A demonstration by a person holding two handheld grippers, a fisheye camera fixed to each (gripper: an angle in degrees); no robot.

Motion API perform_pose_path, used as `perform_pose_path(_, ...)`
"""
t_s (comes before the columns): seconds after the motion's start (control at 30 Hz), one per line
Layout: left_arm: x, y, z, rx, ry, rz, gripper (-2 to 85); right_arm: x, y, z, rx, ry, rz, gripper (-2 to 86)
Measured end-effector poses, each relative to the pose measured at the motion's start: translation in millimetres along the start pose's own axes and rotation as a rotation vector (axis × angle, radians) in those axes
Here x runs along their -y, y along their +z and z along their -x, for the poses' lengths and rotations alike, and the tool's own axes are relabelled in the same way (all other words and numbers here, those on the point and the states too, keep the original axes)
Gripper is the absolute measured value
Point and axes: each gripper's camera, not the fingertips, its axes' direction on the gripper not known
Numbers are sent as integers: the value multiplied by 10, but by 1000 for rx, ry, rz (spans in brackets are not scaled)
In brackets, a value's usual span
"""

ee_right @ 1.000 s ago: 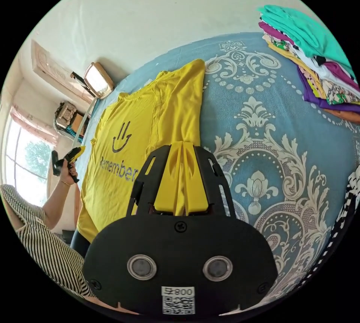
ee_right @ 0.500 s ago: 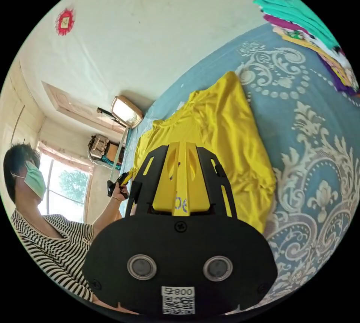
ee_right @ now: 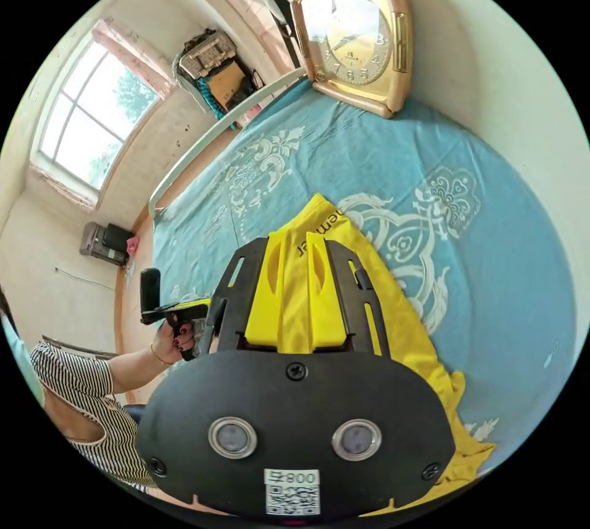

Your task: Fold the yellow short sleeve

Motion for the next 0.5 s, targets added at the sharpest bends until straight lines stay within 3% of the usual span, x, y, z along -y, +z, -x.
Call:
perform_pose_path(0.33, -63, -256, 66, -14, 20, 28, 11, 1386, 1078, 431, -272, -94, 215, 66)
perform_pose_path(0.5, -144, -294, 4, -13, 21, 29, 11, 1582, 1189, 414, -314, -91, 176, 26)
